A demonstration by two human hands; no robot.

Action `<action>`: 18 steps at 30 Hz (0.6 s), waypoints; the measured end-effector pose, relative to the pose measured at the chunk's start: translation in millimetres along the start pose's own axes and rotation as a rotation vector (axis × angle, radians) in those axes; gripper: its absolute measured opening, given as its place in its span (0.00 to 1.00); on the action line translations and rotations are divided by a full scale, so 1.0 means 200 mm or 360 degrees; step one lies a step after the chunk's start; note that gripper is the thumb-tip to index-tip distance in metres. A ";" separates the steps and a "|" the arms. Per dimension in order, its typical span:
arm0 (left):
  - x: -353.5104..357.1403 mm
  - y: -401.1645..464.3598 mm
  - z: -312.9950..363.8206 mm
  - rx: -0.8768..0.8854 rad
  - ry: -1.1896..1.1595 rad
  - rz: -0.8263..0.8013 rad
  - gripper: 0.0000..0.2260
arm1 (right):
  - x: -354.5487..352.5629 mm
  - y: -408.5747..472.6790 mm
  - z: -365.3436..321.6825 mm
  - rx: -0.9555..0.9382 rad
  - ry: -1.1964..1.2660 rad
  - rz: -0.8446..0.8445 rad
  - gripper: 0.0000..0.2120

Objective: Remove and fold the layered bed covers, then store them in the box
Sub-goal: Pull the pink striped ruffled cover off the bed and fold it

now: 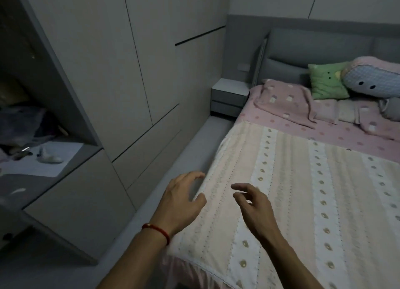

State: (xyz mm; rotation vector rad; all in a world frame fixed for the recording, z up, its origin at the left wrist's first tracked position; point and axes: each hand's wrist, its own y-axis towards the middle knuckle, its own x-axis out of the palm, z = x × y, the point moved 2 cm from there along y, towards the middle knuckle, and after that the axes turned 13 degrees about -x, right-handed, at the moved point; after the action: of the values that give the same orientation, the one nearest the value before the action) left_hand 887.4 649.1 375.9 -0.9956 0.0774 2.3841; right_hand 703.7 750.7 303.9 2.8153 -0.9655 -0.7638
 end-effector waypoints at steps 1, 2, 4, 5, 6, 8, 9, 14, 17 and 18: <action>-0.07 0.11 -0.03 0.0006 0.0044 -0.0010 0.21 | 0.09 0.12 0.00 0.0020 0.0048 0.0047 0.11; -0.15 0.21 -0.06 -0.0006 0.0058 -0.0032 0.21 | 0.19 0.23 0.00 0.0058 0.0094 0.0074 0.11; -0.30 0.36 -0.12 -0.0026 0.0105 -0.0060 0.21 | 0.35 0.39 -0.01 0.0140 0.0205 0.0108 0.12; -0.38 0.45 -0.17 -0.0037 0.0129 -0.0069 0.21 | 0.44 0.48 -0.03 0.0169 0.0250 0.0125 0.12; -0.45 0.54 -0.22 -0.0045 0.0145 -0.0085 0.21 | 0.53 0.57 -0.05 0.0204 0.0264 0.0141 0.11; -0.59 0.70 -0.28 -0.0057 0.0148 -0.0099 0.21 | 0.66 0.72 -0.12 0.0212 0.0247 0.0148 0.11; -0.64 0.80 -0.31 -0.0055 0.0130 -0.0123 0.21 | 0.73 0.81 -0.15 0.0209 0.0234 0.0156 0.11; -0.74 1.31 -0.38 0.0085 0.0053 -0.0253 0.20 | 0.92 1.18 -0.21 0.0224 0.0105 0.0272 0.11; -0.76 1.62 -0.41 0.0229 0.0031 -0.0426 0.19 | 1.03 1.34 -0.23 0.0276 0.0004 0.0427 0.10; -0.76 1.68 -0.42 0.0254 0.0021 -0.0475 0.19 | 1.05 1.37 -0.25 0.0320 -0.0033 0.0429 0.11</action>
State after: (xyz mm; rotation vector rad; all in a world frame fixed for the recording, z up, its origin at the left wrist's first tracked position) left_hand 857.0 272.1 365.6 -0.8811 0.1136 2.0658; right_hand 717.8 402.8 316.7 2.7550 -1.4637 -0.6981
